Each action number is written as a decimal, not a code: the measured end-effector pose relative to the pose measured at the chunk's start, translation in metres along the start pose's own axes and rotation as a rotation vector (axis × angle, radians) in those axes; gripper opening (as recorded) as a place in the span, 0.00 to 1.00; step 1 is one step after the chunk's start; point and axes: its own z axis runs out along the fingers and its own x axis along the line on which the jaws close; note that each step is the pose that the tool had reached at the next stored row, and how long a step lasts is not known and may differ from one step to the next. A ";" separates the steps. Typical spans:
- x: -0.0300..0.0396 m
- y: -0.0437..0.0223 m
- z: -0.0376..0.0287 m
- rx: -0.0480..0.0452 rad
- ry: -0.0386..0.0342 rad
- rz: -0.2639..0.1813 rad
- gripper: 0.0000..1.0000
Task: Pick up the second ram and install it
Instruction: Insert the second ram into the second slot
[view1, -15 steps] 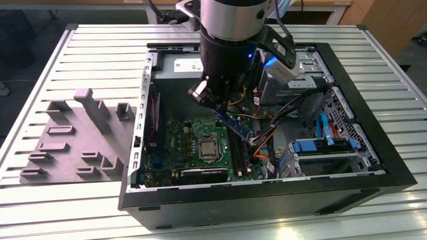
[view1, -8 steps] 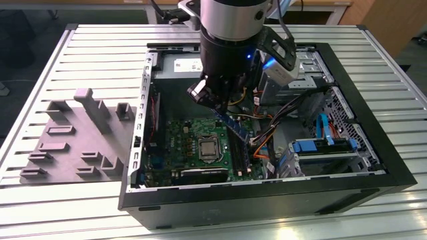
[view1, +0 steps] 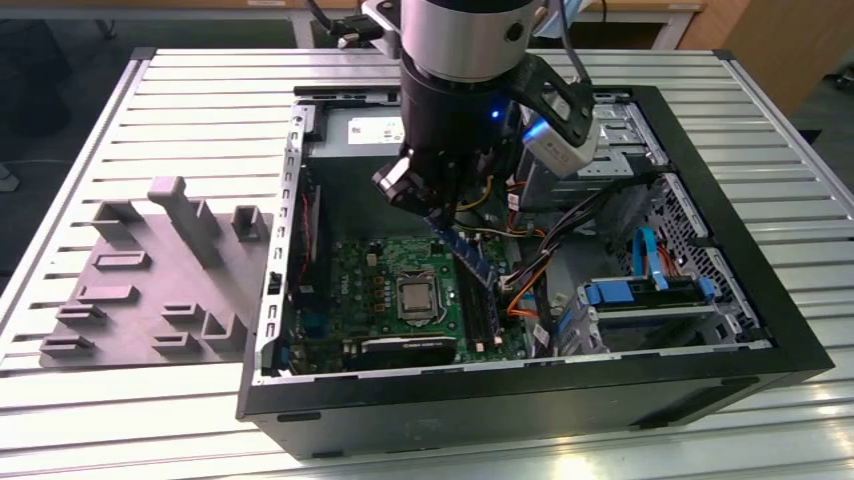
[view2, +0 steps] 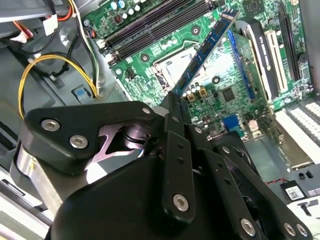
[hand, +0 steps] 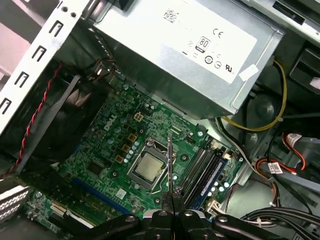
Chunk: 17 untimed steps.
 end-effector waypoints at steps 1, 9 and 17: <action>0.0000 0.0000 0.0000 0.0002 -0.0003 0.009 0.12; 0.0000 0.0000 0.0001 0.0017 -0.0027 0.071 0.12; 0.0000 0.0000 0.0001 0.0031 -0.0050 0.132 0.12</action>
